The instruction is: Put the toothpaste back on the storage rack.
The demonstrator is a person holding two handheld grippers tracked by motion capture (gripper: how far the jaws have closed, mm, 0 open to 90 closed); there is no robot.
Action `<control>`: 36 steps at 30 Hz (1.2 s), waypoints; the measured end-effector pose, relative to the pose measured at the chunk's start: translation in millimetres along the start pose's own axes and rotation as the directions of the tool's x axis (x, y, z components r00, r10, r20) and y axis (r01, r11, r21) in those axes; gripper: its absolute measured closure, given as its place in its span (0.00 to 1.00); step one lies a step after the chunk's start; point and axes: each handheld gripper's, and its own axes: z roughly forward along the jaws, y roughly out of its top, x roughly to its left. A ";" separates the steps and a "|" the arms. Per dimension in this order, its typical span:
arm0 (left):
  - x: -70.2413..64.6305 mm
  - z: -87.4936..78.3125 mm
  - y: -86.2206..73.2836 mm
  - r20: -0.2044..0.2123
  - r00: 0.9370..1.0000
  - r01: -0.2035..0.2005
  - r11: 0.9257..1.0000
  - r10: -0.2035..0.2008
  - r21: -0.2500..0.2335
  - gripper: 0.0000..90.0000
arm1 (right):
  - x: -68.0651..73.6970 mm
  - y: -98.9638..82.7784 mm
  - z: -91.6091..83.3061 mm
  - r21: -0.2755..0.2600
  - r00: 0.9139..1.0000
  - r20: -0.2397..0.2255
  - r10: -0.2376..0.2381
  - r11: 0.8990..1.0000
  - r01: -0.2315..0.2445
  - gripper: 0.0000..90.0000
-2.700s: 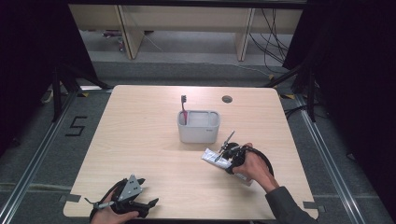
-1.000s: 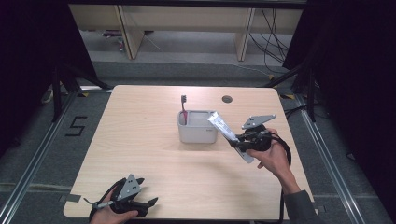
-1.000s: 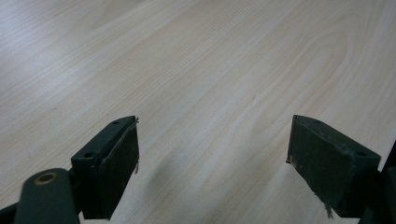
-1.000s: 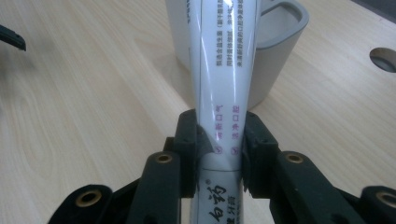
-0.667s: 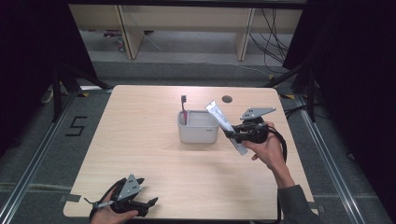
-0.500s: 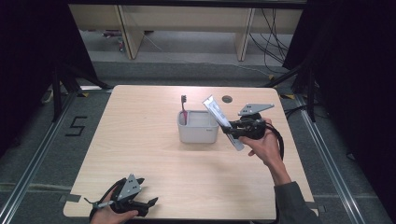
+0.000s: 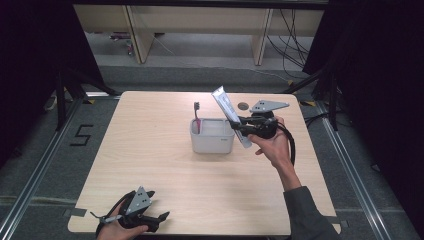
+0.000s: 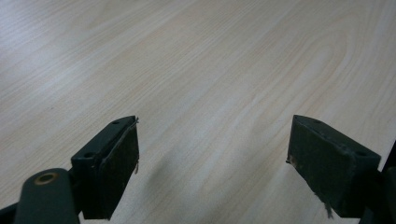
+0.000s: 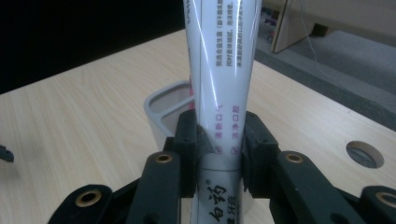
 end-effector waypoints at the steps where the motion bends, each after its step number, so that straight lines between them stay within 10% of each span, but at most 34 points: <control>1: 0.0 0.2 0.0 0.001 1.000 0.000 1.000 0.000 0.001 0.18 | -1.6 1.7 0.9 -0.005 1.000 -0.007 -0.007 1.000 0.007 0.80; 36: -0.3 -0.4 0.5 0.005 1.000 -0.029 1.000 0.029 0.010 0.18 | -0.4 30.3 62.7 -0.103 0.999 0.004 0.037 0.994 -0.036 0.80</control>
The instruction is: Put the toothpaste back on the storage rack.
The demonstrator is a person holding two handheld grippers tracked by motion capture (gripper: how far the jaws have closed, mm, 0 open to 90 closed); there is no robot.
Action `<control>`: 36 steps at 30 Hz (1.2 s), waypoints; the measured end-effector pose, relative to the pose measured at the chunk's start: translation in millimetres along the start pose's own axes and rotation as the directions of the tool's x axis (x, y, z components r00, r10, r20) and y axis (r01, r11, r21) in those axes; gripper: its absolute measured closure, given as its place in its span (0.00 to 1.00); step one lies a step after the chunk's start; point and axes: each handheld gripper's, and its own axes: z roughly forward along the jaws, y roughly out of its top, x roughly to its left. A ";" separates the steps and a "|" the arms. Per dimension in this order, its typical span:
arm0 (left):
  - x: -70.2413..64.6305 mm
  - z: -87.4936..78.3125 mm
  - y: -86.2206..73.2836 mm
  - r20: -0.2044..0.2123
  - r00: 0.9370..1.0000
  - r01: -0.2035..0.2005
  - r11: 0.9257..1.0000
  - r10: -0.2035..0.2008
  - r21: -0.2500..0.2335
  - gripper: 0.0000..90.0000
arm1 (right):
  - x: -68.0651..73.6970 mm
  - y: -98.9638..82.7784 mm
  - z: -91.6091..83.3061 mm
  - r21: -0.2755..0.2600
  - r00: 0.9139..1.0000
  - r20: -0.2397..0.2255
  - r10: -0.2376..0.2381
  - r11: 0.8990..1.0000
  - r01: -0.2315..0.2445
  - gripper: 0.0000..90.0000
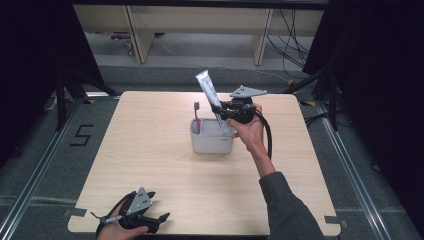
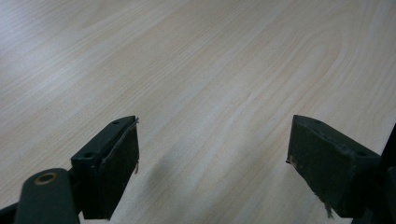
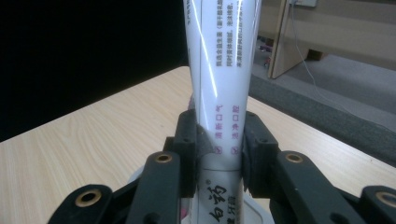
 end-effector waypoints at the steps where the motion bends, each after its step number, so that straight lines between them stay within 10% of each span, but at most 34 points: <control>1: -1.2 0.3 -0.1 0.003 1.000 0.013 1.000 -0.013 -0.009 0.18 | -0.5 0.1 2.3 -0.004 1.000 -0.006 -0.006 1.000 0.006 0.80; 36: -3.3 0.4 -0.2 0.014 1.000 0.002 1.000 -0.002 0.000 0.18 | 0.4 -25.0 35.8 -0.061 0.996 0.012 0.092 0.994 -0.091 0.79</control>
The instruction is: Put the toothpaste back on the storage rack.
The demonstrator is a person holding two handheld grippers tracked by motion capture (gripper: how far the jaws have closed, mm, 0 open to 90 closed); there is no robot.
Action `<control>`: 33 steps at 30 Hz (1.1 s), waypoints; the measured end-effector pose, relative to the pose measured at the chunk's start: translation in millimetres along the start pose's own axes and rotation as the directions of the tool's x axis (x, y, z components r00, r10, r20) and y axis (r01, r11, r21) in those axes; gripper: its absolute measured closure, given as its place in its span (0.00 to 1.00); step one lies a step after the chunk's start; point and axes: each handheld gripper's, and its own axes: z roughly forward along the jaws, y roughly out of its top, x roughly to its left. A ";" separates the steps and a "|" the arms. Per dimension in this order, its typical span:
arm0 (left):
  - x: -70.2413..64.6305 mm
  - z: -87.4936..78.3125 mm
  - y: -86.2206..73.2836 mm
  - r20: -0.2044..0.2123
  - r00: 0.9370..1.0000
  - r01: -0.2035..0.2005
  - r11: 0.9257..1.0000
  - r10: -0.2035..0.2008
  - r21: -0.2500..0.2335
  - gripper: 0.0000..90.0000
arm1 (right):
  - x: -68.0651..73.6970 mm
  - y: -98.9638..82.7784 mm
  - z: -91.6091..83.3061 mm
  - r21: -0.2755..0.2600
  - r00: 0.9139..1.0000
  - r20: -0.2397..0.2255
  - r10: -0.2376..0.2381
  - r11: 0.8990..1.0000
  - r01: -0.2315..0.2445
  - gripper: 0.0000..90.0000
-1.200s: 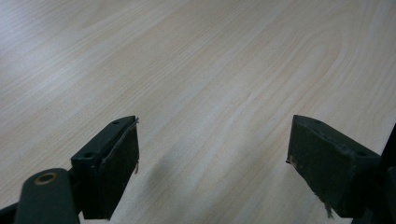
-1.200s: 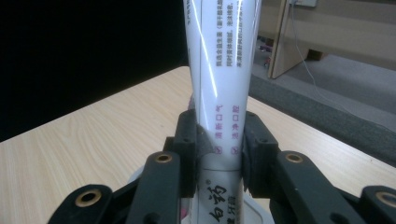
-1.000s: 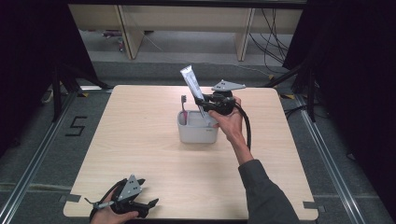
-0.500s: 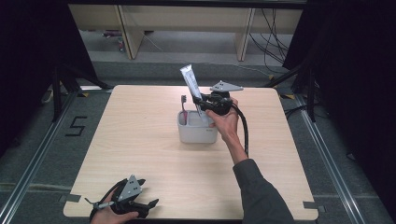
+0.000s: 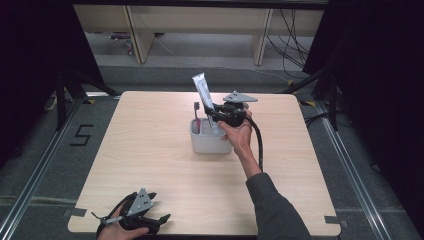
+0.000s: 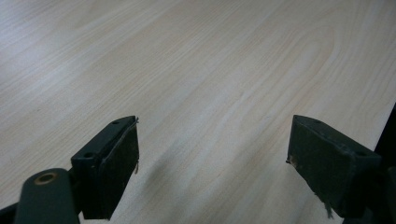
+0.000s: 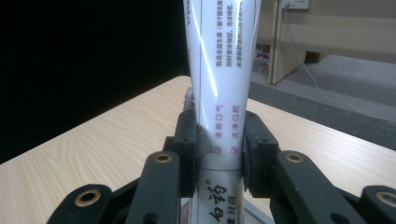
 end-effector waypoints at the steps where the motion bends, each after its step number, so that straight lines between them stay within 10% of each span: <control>1: 0.3 0.0 0.0 0.002 1.000 0.000 1.000 0.000 0.001 0.18 | -1.2 -1.3 0.8 -0.011 1.000 0.008 -0.017 1.000 0.017 0.79; 33: -1.4 2.0 -1.1 0.005 1.000 -0.004 1.000 0.004 0.011 0.18 | 0.4 -32.5 3.7 0.035 0.999 0.024 -0.022 0.999 0.021 0.78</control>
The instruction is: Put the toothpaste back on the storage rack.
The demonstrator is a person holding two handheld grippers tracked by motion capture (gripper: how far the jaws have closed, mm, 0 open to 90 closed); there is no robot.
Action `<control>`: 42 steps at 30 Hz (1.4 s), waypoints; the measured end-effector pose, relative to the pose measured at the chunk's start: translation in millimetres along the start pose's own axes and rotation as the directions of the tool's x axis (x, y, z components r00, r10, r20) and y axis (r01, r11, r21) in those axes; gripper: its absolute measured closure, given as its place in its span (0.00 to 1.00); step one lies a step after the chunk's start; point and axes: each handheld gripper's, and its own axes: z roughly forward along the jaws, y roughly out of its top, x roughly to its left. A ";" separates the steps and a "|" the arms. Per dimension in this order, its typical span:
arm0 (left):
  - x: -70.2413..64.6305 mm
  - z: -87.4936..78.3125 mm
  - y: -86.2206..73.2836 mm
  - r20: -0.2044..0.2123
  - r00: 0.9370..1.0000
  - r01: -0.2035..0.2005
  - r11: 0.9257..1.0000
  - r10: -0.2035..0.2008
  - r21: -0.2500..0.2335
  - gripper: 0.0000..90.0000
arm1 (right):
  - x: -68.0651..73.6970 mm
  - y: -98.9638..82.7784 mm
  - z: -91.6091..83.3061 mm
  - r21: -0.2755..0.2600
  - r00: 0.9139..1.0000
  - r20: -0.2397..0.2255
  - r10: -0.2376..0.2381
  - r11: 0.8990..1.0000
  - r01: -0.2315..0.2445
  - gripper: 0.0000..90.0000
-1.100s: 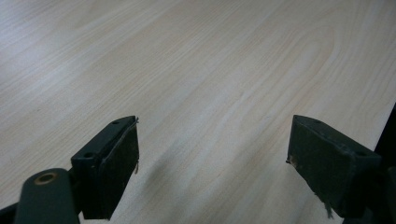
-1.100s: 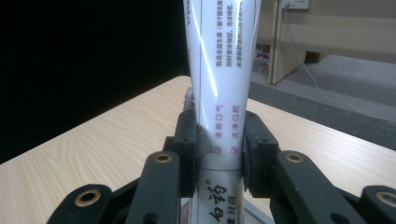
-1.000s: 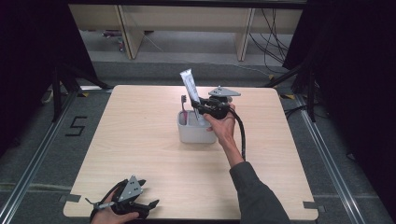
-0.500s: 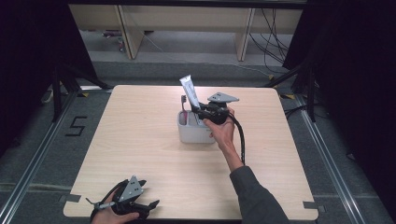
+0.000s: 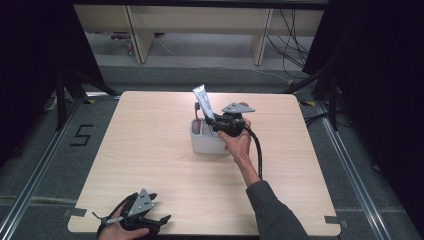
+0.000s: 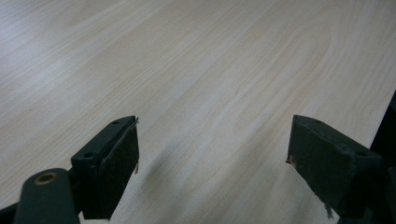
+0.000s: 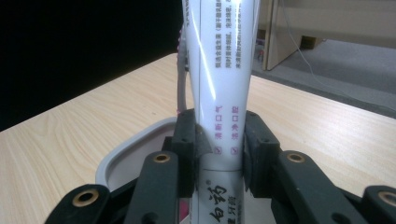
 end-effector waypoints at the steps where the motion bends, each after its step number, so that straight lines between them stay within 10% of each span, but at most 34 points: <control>1: 0.2 -0.4 0.1 0.010 1.000 0.000 1.000 0.000 0.008 0.18 | -1.1 -0.5 -0.1 -0.003 1.000 -0.006 -0.013 1.000 0.013 0.78; 32: -0.1 -0.3 0.3 0.009 1.000 -0.013 1.000 0.013 0.005 0.18 | 2.2 -1.2 -10.8 0.114 0.999 0.003 -0.039 0.993 0.038 0.74; 42: -1.1 0.3 -0.1 0.008 1.000 -0.013 1.000 0.013 0.011 0.18 | 9.5 0.8 -36.6 0.160 0.996 -0.010 -0.091 0.983 0.091 0.58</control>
